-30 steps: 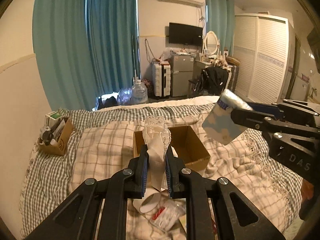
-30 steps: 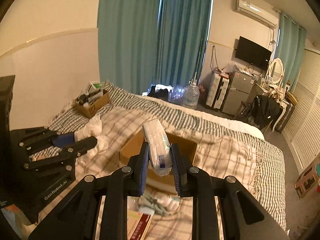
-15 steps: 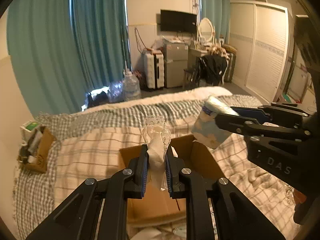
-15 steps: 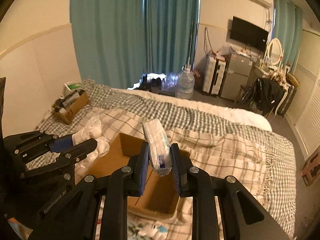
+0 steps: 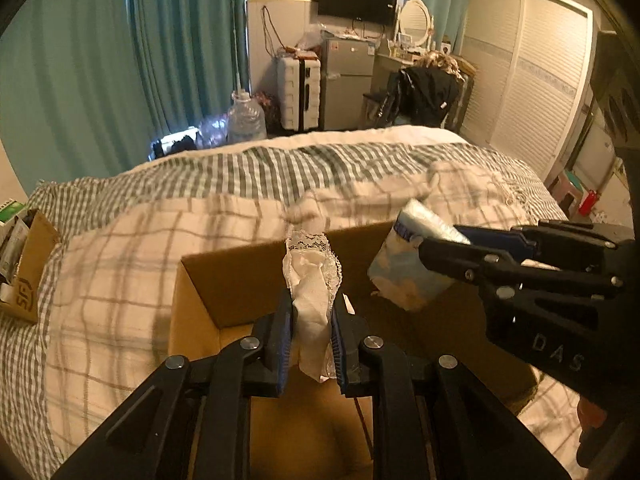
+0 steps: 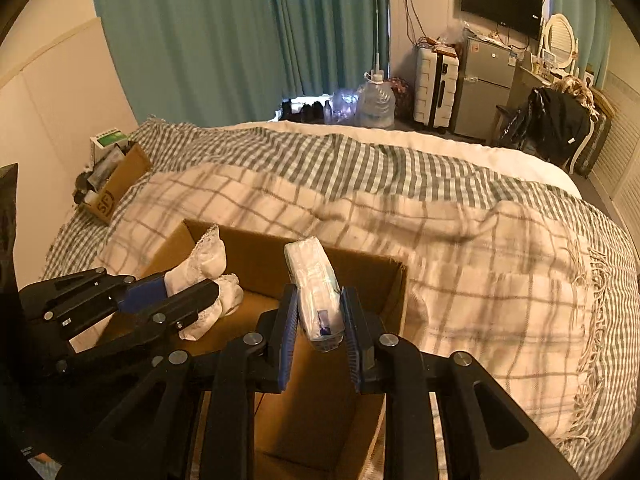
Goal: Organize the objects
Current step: 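Carry both items over the cardboard box and open both tools to drop them, then grasp the white tape roll with the left tool while the right tool grasps the ceramic figurine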
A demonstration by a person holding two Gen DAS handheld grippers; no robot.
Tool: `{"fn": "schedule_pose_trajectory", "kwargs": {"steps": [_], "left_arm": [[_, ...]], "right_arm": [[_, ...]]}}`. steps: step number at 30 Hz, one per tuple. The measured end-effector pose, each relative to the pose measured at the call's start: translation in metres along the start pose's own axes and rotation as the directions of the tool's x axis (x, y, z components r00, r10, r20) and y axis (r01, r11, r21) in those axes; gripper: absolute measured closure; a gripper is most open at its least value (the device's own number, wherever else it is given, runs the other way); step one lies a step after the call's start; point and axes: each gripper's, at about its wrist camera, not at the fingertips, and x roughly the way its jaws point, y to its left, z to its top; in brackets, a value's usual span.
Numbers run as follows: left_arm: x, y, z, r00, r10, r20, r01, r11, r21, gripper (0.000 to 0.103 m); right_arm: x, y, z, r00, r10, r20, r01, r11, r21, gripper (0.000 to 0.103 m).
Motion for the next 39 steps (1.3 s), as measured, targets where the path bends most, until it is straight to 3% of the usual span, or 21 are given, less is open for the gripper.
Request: {"fn": "schedule_pose_trajectory", "kwargs": {"steps": [2, 4, 6, 9, 12, 16, 21, 25, 30, 33, 35, 39], "left_arm": [[-0.005, 0.0, -0.001, 1.0, -0.009, -0.002, 0.009, 1.0, -0.006, 0.062], [-0.014, 0.002, 0.0, 1.0, 0.019, 0.019, -0.018, 1.0, -0.025, 0.021], [-0.029, 0.005, -0.002, 0.997, 0.045, 0.057, -0.043, 0.998, -0.045, 0.011], [-0.054, 0.011, -0.003, 0.994, 0.082, 0.075, -0.078, 0.996, -0.049, 0.009], [-0.086, 0.016, -0.005, 0.989, 0.115, 0.095, -0.109, 0.992, -0.069, 0.0], [-0.134, 0.024, -0.012, 0.973, 0.173, 0.15, -0.159, 0.982, -0.103, 0.0], [-0.184, 0.028, -0.035, 0.966, 0.181, 0.184, -0.158, 0.978, -0.135, 0.0], [-0.206, 0.028, -0.063, 0.956, 0.218, 0.197, -0.191, 0.97, -0.149, 0.0], [-0.199, 0.026, -0.107, 0.95, 0.262, 0.169, -0.231, 0.955, -0.186, 0.0], [-0.182, 0.025, -0.137, 0.937, 0.319, 0.146, -0.289, 0.938, -0.193, 0.0], [-0.161, 0.025, -0.157, 0.929, 0.355, 0.1, -0.331, 0.922, -0.201, 0.0], [-0.124, 0.03, -0.181, 0.941, 0.34, 0.0, -0.332, 0.92, -0.208, 0.0]], "right_arm": [[-0.004, 0.0, 0.001, 1.0, 0.001, 0.004, -0.001, 1.0, 0.005, 0.08], [-0.015, 0.004, 0.005, 1.0, -0.011, 0.021, 0.011, 1.0, 0.004, 0.073], [-0.032, 0.006, 0.008, 0.999, -0.023, 0.048, 0.023, 1.0, 0.004, 0.044], [-0.063, 0.005, 0.01, 0.995, -0.051, 0.091, 0.05, 0.999, 0.015, 0.032], [-0.098, 0.008, 0.009, 0.989, -0.083, 0.122, 0.083, 0.997, 0.007, 0.017], [-0.149, 0.016, 0.001, 0.977, -0.098, 0.188, 0.104, 0.994, -0.019, 0.012], [-0.205, 0.028, -0.02, 0.956, -0.135, 0.261, 0.151, 0.988, -0.044, 0.0], [-0.228, 0.034, -0.045, 0.952, -0.125, 0.278, 0.149, 0.987, -0.067, 0.0], [-0.217, 0.038, -0.08, 0.954, -0.162, 0.252, 0.191, 0.977, -0.092, 0.0], [-0.193, 0.035, -0.104, 0.96, -0.172, 0.223, 0.197, 0.976, -0.094, 0.0], [-0.168, 0.03, -0.122, 0.968, -0.171, 0.181, 0.186, 0.98, -0.07, 0.0], [-0.11, 0.019, -0.148, 0.991, -0.128, 0.048, 0.126, 0.992, 0.029, 0.0]]}}
